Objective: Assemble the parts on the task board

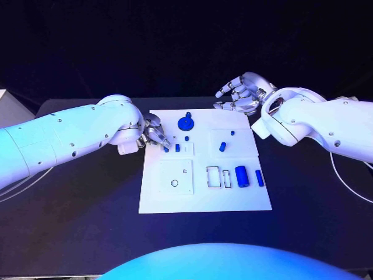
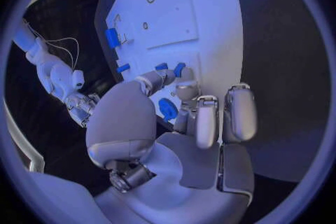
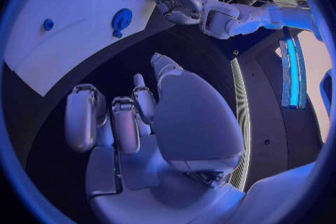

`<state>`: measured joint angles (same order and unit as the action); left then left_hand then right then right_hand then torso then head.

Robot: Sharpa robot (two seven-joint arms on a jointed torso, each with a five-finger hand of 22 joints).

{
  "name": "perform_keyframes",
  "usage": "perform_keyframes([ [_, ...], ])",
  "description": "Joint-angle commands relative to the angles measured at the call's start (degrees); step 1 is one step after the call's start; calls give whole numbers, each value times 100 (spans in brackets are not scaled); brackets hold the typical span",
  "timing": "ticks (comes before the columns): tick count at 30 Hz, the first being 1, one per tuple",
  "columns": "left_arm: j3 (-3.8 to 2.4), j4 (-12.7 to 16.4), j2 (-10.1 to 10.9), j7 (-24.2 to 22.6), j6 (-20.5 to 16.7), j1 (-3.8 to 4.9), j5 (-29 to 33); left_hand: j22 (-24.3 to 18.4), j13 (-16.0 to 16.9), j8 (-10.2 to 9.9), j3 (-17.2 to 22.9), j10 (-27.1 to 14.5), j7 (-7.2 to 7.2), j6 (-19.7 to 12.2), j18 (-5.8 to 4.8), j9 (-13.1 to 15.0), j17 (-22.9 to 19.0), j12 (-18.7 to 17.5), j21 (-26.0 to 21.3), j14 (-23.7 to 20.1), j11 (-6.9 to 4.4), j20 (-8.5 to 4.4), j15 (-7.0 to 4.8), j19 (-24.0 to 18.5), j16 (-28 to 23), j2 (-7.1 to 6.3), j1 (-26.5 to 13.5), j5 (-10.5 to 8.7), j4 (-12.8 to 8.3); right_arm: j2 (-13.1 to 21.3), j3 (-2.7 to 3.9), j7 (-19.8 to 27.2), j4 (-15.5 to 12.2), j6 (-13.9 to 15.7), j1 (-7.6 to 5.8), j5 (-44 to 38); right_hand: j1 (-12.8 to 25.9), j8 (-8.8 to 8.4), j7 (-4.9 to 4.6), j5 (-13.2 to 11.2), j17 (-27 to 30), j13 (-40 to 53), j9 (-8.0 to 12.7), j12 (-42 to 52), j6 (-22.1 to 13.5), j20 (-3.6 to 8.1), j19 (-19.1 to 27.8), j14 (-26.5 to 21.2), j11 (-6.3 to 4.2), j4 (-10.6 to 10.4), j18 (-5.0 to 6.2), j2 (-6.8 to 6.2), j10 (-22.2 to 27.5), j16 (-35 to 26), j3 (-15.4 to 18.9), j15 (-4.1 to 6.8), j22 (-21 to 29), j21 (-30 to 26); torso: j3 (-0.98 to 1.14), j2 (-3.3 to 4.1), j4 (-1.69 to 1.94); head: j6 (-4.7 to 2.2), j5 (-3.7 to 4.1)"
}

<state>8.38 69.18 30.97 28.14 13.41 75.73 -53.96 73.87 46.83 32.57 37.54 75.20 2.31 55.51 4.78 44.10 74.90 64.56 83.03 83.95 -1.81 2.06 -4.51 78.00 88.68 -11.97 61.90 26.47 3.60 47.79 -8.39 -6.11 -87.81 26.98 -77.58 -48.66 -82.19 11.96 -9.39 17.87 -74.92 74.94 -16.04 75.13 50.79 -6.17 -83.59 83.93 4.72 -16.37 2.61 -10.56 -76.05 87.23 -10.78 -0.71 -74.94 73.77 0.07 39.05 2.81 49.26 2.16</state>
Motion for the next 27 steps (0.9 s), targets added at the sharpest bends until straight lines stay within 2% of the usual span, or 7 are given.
perform_keyframes([
  [1,31,5,-35,26,59,-45,96,-9,7,-40,-77,-71,-9,30,-100,-32,1245,-35,-33,527,2,-21,-29,21,10,-9,-70,-22,26,2,1,72,-6,-36,2,-16,66,23,-10,39,-968,9,5,-33,-42,14,34,450,-13,-2,104,-6,34,-38,-19,53,-459,-38,0,3,0,1,5],
  [13,36,-37,-6,46,-45,-47,105,-8,27,-94,-388,-86,-8,83,-101,-86,1245,-31,-42,527,3,-25,-31,27,9,-50,-111,-70,193,6,1,79,1,-29,2,-14,66,23,-10,39,-968,9,5,-33,-42,14,34,450,-13,-2,104,-6,34,-38,-19,53,-459,-38,-4,-6,-1,-15,14],
  [20,23,23,86,24,-211,-51,104,-34,7,-167,-890,-121,12,125,-96,-150,1224,-56,-65,521,21,-16,-16,16,-2,-113,-247,-135,562,8,1,86,3,-22,3,-11,77,25,-11,38,-956,7,7,-34,-51,15,37,447,-12,-4,106,-11,36,-46,-24,53,-453,-49,-10,-4,0,-31,24],
  [24,-27,104,181,-108,-478,-51,157,-100,-166,-209,-1082,-235,46,73,-81,-170,1127,-173,-103,492,50,-4,5,-31,-50,-132,-271,-254,775,12,1,90,4,-19,3,-9,77,25,-11,38,-956,7,7,-34,-51,15,37,447,-12,-4,106,-11,36,-46,-24,53,-453,-49,-5,-5,2,-48,32],
  [25,-44,121,202,-148,-553,-51,188,-228,-357,-253,-1141,-374,94,-45,-52,-177,1001,-306,-166,453,86,4,31,-127,-112,-185,-287,-296,817,13,1,90,4,-18,3,-9,77,25,-11,38,-956,7,7,-34,-51,15,37,447,-12,-4,106,-11,36,-46,-24,53,-453,-49,-4,-5,3,-49,33],
  [26,-61,135,222,-186,-623,-51,220,-331,-456,-284,-1273,-567,189,-245,-35,-156,940,-375,-227,428,178,48,111,-213,-145,-207,-267,-698,928,14,1,91,5,-16,3,-8,77,25,-11,38,-956,7,7,-34,-51,15,37,447,-12,-4,106,-11,36,-46,-24,53,-453,-49,-4,-5,4,-56,39],
  [27,-76,149,240,-221,-692,-51,251,-369,-485,-266,-1357,-651,221,-318,-25,-131,906,-372,-251,414,211,83,142,-246,-162,-214,-218,-746,1007,14,1,92,6,-15,3,-8,83,25,-12,38,-950,-2,8,-42,-55,15,37,445,-12,-5,106,-12,44,-49,-26,52,-452,-52,-4,-7,4,-58,44],
])
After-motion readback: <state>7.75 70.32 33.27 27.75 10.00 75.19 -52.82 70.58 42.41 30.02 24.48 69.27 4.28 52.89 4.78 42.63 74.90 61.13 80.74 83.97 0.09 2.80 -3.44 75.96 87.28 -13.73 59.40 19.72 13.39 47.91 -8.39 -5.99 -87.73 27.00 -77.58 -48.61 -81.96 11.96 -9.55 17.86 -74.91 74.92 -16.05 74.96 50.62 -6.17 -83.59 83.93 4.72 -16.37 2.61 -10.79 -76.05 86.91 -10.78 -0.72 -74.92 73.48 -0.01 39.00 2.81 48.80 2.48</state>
